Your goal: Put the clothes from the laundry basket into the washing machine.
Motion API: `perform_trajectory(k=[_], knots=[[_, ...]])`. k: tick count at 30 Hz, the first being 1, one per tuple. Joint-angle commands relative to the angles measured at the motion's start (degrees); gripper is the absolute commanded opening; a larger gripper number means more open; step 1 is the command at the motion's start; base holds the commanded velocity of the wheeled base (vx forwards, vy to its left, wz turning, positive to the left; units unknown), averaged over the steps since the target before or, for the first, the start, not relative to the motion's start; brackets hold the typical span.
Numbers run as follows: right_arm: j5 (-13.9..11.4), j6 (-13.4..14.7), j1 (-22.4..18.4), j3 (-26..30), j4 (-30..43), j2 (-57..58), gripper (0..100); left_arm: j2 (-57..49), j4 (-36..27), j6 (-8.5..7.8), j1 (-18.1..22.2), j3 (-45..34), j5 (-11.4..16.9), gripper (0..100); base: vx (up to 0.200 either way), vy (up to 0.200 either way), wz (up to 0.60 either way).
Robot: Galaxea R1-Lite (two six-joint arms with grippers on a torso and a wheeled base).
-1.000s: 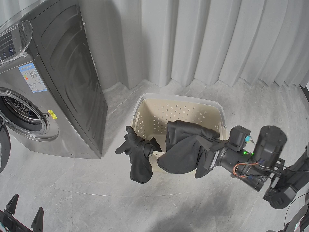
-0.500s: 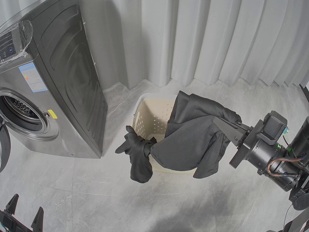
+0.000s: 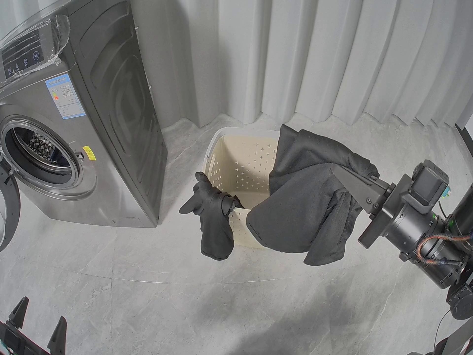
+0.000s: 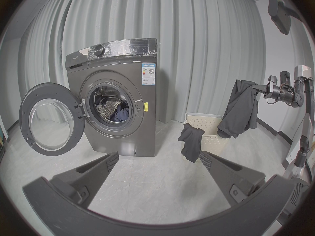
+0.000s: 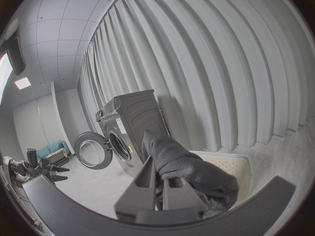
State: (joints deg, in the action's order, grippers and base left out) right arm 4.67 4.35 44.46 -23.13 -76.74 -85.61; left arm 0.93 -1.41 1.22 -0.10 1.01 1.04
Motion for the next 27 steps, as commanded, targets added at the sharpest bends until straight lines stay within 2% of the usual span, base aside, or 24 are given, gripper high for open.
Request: perform_trajectory(k=[1,27], knots=[[0.0,0.0,0.0,0.3,0.0,-0.2,0,-0.8,0.0,0.01,0.0,-0.4,-0.1,100,0.0,0.0,0.0],[-0.6,0.7,-0.5,0.4,-2.1,-3.0,0,-0.8,0.0,0.54,0.0,-0.4,-0.2,100,0.0,0.2,0.0]])
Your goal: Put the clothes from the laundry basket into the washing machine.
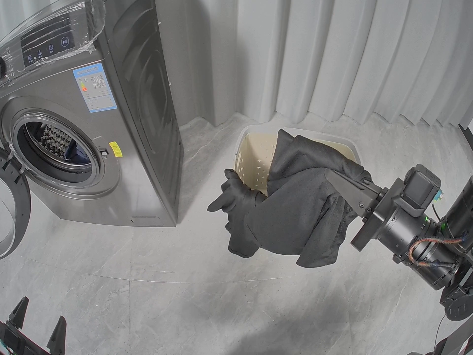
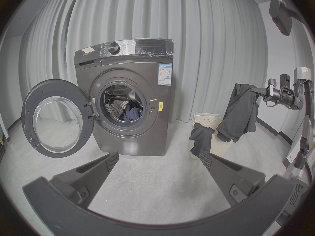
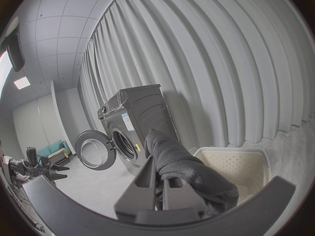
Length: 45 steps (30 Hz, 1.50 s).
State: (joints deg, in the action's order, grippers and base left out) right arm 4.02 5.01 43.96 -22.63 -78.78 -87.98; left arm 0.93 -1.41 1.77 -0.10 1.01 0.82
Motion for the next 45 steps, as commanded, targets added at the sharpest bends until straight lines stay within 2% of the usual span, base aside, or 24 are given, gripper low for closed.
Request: perform_trajectory(k=[1,13,22,34,40,45], knots=[[0.0,0.0,0.0,-0.1,-0.1,-0.5,0,-0.8,0.0,-0.01,0.0,-0.4,0.0,100,0.0,0.2,0.0],[0.0,0.0,0.0,-0.4,-0.1,-0.6,0,-0.8,0.0,-0.01,0.0,-0.4,0.0,100,0.0,0.2,0.0],[0.0,0.0,-0.2,-0.4,-0.1,-0.7,0,-0.8,0.0,0.34,0.0,-0.4,0.0,100,0.0,0.0,0.0],[-0.5,0.0,-1.2,-0.2,-0.1,0.2,0,-0.8,0.0,0.43,0.0,-0.4,-0.1,100,-0.2,0.0,0.0],[-0.5,0.0,-1.4,0.0,-0.1,0.0,0,-0.8,0.0,0.34,0.0,-0.4,0.0,100,0.0,0.0,0.0],[-0.6,0.0,-1.5,-0.2,-0.1,0.3,0,-0.8,0.0,0.43,0.0,-0.4,-0.1,100,0.0,0.2,0.0]])
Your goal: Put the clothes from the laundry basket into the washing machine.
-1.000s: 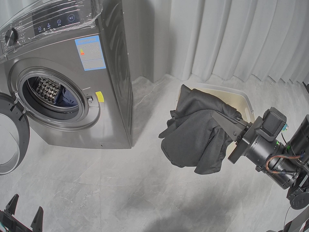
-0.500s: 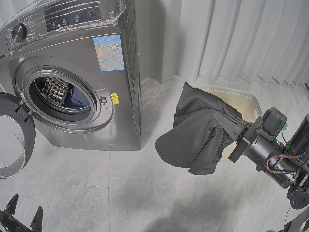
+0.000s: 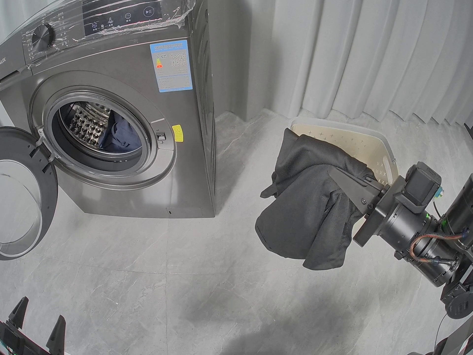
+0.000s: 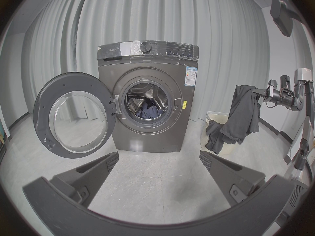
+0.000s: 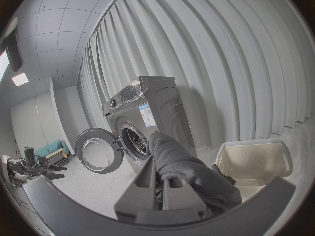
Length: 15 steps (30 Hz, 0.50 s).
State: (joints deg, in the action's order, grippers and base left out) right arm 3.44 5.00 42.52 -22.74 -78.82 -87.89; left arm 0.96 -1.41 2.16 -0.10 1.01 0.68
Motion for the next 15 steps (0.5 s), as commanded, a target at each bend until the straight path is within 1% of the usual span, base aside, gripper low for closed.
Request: perform_trajectory(k=[1,15], knots=[[0.0,0.0,-0.1,-0.1,0.0,0.2,0,-0.8,0.0,0.04,0.0,-0.4,0.0,100,0.0,0.2,0.0],[0.1,-0.1,-0.4,0.1,0.0,-0.1,0,-0.8,0.0,0.04,0.0,-0.4,0.0,100,0.0,0.2,0.0]])
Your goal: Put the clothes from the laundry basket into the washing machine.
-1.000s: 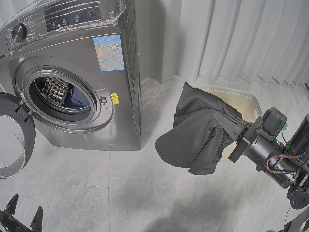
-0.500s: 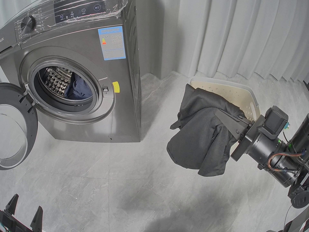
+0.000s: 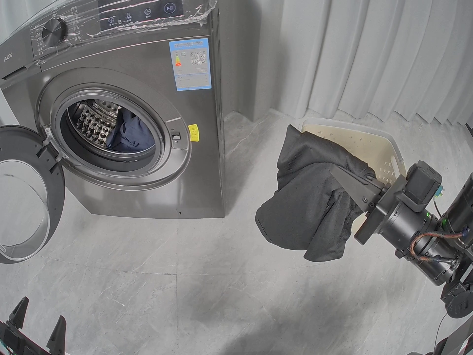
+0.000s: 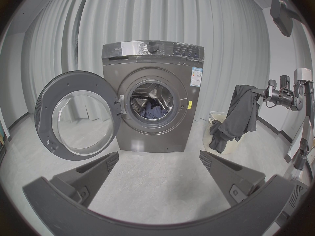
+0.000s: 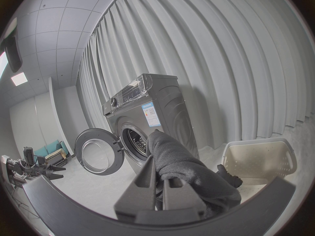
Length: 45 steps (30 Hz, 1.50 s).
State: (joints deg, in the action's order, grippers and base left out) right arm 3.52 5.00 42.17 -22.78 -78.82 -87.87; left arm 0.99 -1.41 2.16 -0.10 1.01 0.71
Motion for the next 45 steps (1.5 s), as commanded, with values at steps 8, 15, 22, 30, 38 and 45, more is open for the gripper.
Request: perform_trajectory(k=[8,15,22,30,38,45], knots=[[-0.1,-0.2,-0.2,0.1,0.0,0.2,0,-0.8,0.0,0.04,0.0,-0.4,0.0,100,0.0,0.2,0.0],[-0.1,-0.1,-0.2,0.0,0.0,0.2,0,-0.8,0.0,0.04,0.0,-0.4,0.0,100,0.0,0.057,0.0],[-0.2,-0.1,-0.6,0.2,0.0,0.2,0,-0.8,0.0,0.04,0.0,-0.4,0.0,100,-0.086,0.0,0.0],[-0.2,0.0,-0.6,0.3,0.0,0.1,0,-0.8,0.0,0.13,0.0,-0.4,0.0,100,-0.075,0.0,0.0],[-0.2,0.0,-0.6,0.4,0.0,0.0,0,-0.8,0.0,0.04,0.0,-0.4,0.0,100,0.0,0.1,0.0],[-0.1,0.1,-1.2,0.3,0.0,-0.3,0,-0.8,0.0,0.04,0.0,-0.4,0.0,100,0.0,0.2,0.0]])
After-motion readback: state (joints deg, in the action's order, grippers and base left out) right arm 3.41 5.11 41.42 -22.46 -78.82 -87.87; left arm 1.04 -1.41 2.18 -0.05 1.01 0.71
